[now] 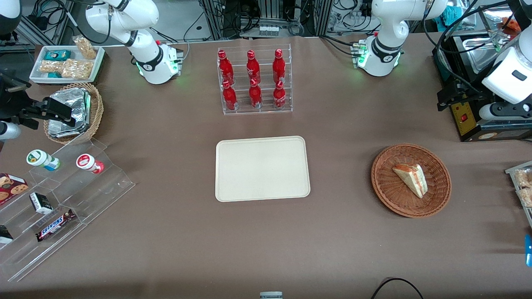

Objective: Place sandwich from basket to tray

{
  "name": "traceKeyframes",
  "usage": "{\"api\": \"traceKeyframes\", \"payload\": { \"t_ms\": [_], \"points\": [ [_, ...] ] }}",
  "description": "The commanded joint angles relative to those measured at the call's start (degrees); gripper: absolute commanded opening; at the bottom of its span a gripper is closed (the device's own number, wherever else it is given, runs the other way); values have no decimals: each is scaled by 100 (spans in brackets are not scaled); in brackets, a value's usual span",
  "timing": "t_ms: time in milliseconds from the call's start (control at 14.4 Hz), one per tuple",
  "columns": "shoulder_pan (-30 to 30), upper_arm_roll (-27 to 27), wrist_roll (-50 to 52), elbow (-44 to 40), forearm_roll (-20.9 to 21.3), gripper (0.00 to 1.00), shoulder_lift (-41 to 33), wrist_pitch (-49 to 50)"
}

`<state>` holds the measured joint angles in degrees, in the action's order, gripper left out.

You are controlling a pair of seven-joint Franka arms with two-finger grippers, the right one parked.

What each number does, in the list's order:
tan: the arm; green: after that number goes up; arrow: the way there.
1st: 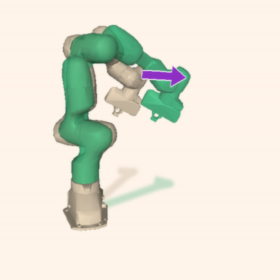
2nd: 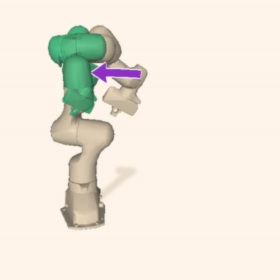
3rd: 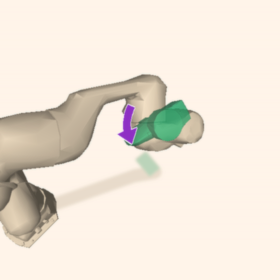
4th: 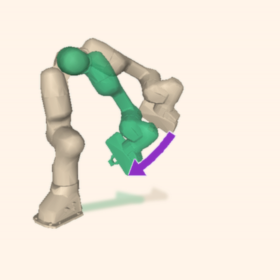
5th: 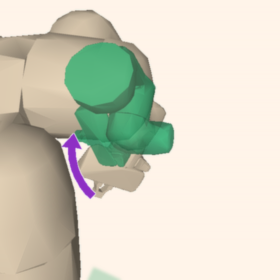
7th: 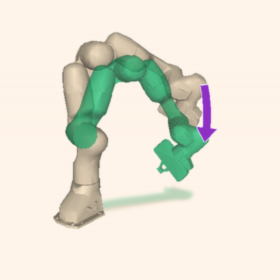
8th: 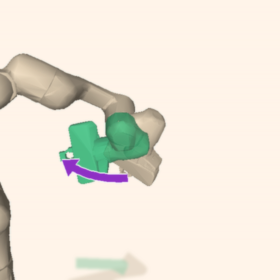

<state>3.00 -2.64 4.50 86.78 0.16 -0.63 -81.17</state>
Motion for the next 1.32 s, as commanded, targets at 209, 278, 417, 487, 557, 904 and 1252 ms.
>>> {"api": "traceKeyframes", "payload": {
  "t_ms": [209, 278, 417, 487, 557, 904, 1252],
  "points": [
    [34, 9, -63, -39, 72, 100, -7, 5],
    [34, 9, -55, -39, 72, 100, -7, 5],
    [34, 9, -54, -39, 72, 100, -7, 5],
    [34, 9, -54, -39, 72, 100, -7, 5],
    [34, 9, -54, -39, 72, 100, -7, 5],
    [34, 18, -54, -21, 72, 100, 19, -4],
    [25, 18, -46, 242, 90, 100, 37, -249]
  ]
}}
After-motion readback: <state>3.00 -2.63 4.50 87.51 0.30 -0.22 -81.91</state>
